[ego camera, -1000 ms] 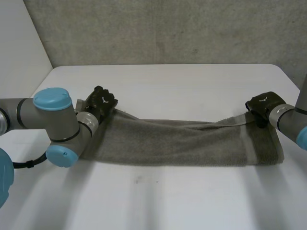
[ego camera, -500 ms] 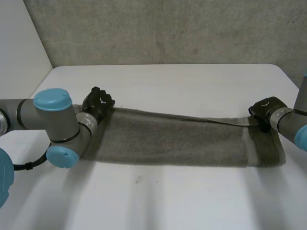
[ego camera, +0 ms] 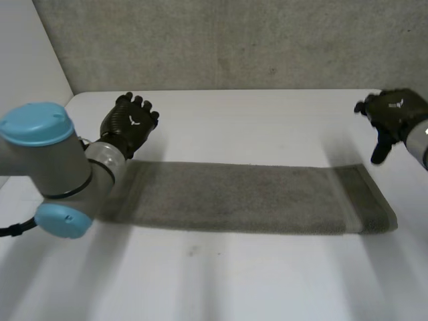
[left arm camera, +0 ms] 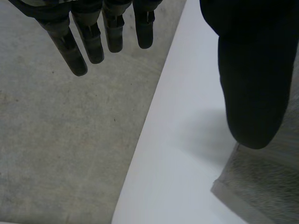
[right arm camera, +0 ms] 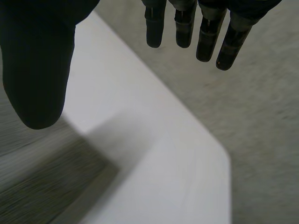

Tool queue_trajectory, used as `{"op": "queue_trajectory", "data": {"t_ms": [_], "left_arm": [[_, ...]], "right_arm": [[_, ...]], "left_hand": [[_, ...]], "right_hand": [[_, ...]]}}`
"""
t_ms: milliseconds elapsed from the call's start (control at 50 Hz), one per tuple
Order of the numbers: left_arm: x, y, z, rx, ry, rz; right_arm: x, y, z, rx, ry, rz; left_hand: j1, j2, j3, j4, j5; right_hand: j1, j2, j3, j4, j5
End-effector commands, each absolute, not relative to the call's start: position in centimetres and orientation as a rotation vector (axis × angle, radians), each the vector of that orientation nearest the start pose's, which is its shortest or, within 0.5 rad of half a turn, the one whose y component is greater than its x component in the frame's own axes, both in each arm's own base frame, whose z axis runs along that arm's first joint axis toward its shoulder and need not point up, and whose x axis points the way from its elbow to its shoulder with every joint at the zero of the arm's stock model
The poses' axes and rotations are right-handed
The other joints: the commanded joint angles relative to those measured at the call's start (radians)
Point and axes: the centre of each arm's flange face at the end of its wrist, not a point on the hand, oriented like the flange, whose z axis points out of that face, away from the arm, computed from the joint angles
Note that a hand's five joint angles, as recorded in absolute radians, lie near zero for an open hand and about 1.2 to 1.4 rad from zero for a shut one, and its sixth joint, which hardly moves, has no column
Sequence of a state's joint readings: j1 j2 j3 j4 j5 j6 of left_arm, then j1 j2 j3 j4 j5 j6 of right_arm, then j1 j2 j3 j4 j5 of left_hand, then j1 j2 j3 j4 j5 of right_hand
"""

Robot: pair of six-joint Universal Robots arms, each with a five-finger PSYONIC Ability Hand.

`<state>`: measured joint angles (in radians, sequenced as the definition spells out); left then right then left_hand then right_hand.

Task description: Fold the towel.

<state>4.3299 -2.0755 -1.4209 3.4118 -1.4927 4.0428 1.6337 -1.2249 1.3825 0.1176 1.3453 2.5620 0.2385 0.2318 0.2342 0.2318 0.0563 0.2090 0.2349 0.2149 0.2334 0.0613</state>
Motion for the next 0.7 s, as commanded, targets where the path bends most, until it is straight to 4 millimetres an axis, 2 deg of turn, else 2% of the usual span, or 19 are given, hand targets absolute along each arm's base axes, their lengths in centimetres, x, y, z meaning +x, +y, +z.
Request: {"op": "queue_trajectory", "data": {"t_ms": [20,40,100,180,220,280,500,540,560,580,600,700], "left_arm": [[-26.2,-28.0,20.8,1.202,1.892,-2.007],[-26.2,-28.0,20.8,1.202,1.893,-2.008],[-25.4,-26.7,21.1,1.061,2.065,-2.092],[-25.0,-26.0,21.1,0.962,2.174,-2.140],[-24.6,-25.5,21.1,0.876,2.259,-2.170],[-24.4,-25.1,21.0,0.836,2.302,-2.184],[-24.0,-25.2,20.8,0.813,2.292,-2.191],[-24.0,-25.2,20.8,0.813,2.290,-2.193],[-24.0,-25.2,20.8,0.813,2.290,-2.193],[-24.0,-25.2,20.8,0.813,2.292,-2.191],[-24.0,-25.2,20.8,0.813,2.292,-2.191],[-24.0,-25.1,20.6,0.812,2.296,-2.185]], "right_arm": [[15.1,-29.7,20.1,-1.012,2.440,-1.722],[15.1,-29.7,20.1,-1.012,2.440,-1.722],[14.4,-28.3,17.2,-0.989,2.443,-1.661],[14.1,-28.2,16.4,-0.980,2.452,-1.673],[13.9,-28.2,16.0,-0.974,2.459,-1.678],[13.3,-28.5,14.5,-0.954,2.478,-1.679],[12.6,-29.2,13.1,-1.001,2.504,-1.695],[12.2,-29.5,12.8,-1.027,2.521,-1.693],[12.2,-29.5,12.8,-1.027,2.521,-1.693],[12.0,-29.6,12.6,-1.041,2.525,-1.693],[11.9,-29.7,12.5,-1.054,2.529,-1.691],[10.6,-30.7,12.6,-1.070,2.576,-1.727]], "left_hand": [[0.001,0.008,0.006,0.008,0.009],[0.001,0.008,0.006,0.008,0.009],[-0.010,-0.004,-0.006,-0.004,-0.003],[-0.010,-0.004,-0.006,-0.004,-0.003],[-0.013,-0.007,-0.009,-0.007,-0.006],[-0.010,-0.004,-0.006,-0.004,-0.003],[-0.013,-0.007,-0.009,-0.007,-0.006],[-0.013,-0.007,-0.009,-0.007,-0.006],[-0.013,-0.007,-0.009,-0.007,-0.006],[-0.013,-0.007,-0.009,-0.007,-0.006],[-0.013,-0.007,-0.009,-0.007,-0.006],[-0.013,-0.007,-0.009,-0.007,-0.006]], "right_hand": [[-0.034,-0.060,-0.040,-0.059,-0.061],[-0.034,-0.060,-0.040,-0.059,-0.061],[0.025,0.000,0.020,0.001,-0.001],[0.043,0.017,0.037,0.019,0.017],[0.093,0.067,0.087,0.069,0.066],[0.249,0.223,0.243,0.224,0.222],[0.519,0.493,0.513,0.495,0.492],[0.706,0.680,0.700,0.681,0.679],[0.707,0.681,0.701,0.682,0.680],[0.896,0.870,0.890,0.871,0.869],[1.184,1.158,1.178,1.160,1.158],[1.187,1.161,1.181,1.163,1.160]]}}
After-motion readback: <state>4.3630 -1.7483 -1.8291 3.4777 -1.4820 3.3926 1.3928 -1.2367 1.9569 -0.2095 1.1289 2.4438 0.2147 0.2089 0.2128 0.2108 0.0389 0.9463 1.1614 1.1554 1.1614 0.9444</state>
